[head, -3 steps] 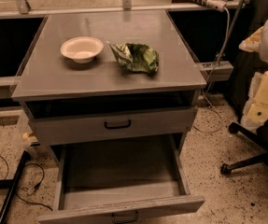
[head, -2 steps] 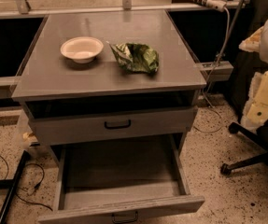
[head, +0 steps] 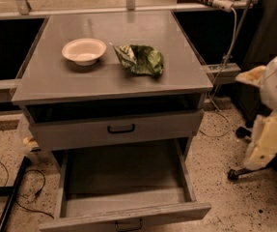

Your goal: Close middle drawer

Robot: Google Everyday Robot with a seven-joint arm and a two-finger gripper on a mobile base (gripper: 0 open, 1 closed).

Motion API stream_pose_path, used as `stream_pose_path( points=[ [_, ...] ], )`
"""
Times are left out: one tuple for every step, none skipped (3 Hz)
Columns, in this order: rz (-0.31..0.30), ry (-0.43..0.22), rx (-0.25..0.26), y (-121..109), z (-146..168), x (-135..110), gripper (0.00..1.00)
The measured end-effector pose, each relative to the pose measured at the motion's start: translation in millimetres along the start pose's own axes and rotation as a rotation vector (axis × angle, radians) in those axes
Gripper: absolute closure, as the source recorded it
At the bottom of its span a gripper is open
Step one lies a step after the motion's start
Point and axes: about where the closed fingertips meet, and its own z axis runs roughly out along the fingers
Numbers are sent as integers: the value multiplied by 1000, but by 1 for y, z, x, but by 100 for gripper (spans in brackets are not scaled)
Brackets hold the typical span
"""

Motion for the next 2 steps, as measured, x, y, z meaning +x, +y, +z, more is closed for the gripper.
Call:
stream_pose_path(
  points=[
    [-6,-98,-15,29,39,12,19],
    [5,-189,-16,54,84,22,42]
  ],
)
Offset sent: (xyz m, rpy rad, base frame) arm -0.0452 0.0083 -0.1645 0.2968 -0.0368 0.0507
